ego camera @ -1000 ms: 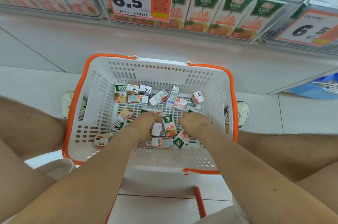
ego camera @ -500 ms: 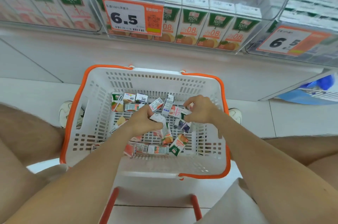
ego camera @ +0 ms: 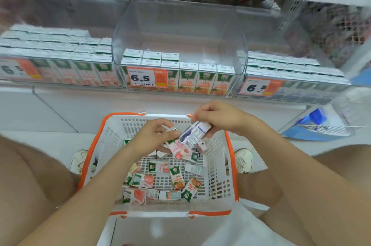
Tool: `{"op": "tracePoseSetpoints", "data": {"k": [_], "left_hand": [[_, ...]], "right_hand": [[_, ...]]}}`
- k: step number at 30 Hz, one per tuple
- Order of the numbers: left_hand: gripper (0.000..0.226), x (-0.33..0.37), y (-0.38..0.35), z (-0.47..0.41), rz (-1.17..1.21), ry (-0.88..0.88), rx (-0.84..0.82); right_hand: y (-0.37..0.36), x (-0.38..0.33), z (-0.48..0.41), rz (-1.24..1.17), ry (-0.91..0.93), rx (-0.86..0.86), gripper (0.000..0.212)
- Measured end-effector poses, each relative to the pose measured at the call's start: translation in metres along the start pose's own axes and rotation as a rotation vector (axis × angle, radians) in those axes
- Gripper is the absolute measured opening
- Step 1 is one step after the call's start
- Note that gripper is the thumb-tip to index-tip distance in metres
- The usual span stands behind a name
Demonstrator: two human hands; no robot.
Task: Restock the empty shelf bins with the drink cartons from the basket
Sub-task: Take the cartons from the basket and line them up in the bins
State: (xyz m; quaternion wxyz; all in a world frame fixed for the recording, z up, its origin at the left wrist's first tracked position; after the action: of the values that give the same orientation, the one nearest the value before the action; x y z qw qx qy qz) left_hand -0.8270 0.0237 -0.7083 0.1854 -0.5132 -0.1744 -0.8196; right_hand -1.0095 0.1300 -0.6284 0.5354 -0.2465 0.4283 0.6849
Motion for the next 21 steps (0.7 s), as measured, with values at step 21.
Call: {"op": "tracePoseSetpoints", "data": {"k": [21], "left_hand": [[0.033, 0.165, -0.054, 0.026, -0.251, -0.461, 0.087]], "right_hand": [[0.099, -0.061, 0.117, 0.084, 0.341, 0.721, 0.027]]}}
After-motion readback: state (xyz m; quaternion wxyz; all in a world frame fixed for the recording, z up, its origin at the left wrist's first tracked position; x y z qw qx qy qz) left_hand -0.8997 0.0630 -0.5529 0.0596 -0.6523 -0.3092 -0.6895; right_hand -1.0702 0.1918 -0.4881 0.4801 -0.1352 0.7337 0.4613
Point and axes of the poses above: each hand's wrist, its own z-axis away from the middle knuckle, its own y-axis out of the back of the hand, x = y × z, the point moved 6 cm from there along -z, towards the middle knuckle, and after that the axes turned 6 degrees about -x, right-handed, at the moved point
